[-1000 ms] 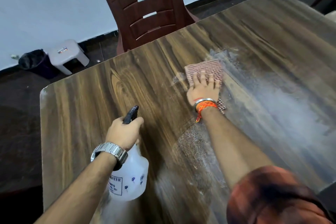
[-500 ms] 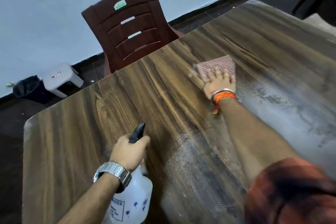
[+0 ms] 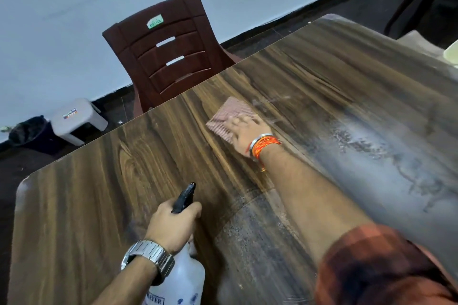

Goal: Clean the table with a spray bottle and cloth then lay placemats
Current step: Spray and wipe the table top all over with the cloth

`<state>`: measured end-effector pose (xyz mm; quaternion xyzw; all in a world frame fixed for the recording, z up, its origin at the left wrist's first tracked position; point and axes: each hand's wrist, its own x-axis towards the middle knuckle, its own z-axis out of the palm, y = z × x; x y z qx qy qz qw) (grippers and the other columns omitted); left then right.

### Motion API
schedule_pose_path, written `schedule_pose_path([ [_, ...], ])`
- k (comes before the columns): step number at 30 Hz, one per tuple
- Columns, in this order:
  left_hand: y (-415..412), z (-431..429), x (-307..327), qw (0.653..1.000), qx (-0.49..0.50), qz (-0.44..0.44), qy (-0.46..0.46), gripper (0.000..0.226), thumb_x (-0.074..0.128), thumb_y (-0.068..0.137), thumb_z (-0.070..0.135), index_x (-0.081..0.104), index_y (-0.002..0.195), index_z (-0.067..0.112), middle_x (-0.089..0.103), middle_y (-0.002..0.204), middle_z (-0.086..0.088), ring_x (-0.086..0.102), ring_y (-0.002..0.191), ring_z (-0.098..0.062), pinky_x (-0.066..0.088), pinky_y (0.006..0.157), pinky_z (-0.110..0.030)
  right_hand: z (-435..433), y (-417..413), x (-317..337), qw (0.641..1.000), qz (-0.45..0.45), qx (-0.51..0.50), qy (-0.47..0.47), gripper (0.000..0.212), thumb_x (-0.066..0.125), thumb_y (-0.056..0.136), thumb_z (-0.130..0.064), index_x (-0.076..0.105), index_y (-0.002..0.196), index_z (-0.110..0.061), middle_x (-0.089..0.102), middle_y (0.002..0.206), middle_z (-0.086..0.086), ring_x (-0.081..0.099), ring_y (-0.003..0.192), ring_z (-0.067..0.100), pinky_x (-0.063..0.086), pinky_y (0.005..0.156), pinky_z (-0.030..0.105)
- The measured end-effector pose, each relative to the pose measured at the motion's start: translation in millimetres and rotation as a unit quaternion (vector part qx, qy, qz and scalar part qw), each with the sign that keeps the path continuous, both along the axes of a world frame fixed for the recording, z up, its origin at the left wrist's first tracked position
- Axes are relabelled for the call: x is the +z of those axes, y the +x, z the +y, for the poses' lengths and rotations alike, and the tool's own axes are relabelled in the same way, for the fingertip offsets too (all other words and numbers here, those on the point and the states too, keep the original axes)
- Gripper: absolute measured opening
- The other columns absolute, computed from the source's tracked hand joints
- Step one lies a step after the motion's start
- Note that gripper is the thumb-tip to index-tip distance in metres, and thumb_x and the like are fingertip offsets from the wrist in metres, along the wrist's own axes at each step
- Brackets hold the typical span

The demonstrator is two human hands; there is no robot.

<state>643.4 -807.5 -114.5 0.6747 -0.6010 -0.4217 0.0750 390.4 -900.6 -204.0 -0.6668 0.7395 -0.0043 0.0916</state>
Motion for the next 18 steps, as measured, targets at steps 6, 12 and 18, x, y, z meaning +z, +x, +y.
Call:
schedule_pose_path([
  [6, 20, 12, 0, 1.0, 0.004, 0.021, 0.018, 0.021, 0.067, 0.083, 0.022, 0.062, 0.083, 0.001, 0.056, 0.052, -0.003, 0.054, 0.04, -0.018, 0.041, 0.054, -0.033, 34, -93, -11, 0.963, 0.002, -0.268, 0.017, 0.057, 0.02, 0.097, -0.044, 0.015, 0.151, -0.028, 0.011, 0.16, -0.001, 0.008, 0.146, 0.027, 0.001, 0.117, 0.046],
  [12, 25, 34, -1, 0.999, 0.012, 0.019, 0.024, 0.017, 0.066, 0.082, 0.024, 0.057, 0.076, 0.01, 0.049, 0.045, 0.004, 0.055, 0.042, -0.019, 0.041, 0.055, -0.03, 58, 34, -10, 0.999, 0.01, -0.035, -0.002, 0.059, 0.024, 0.095, -0.045, 0.013, 0.151, -0.028, 0.016, 0.159, 0.0, 0.014, 0.144, 0.028, 0.007, 0.116, 0.045],
  [18, 34, 59, 8, 0.999, 0.024, 0.028, 0.013, 0.017, 0.066, 0.083, 0.021, 0.055, 0.072, 0.012, 0.047, 0.045, 0.007, 0.057, 0.045, -0.02, 0.036, 0.051, -0.024, 131, 52, -10, 0.996, -0.004, 0.092, 0.008, 0.067, 0.011, 0.084, -0.043, 0.017, 0.15, -0.03, 0.016, 0.158, -0.005, 0.015, 0.145, 0.023, 0.007, 0.115, 0.044],
])
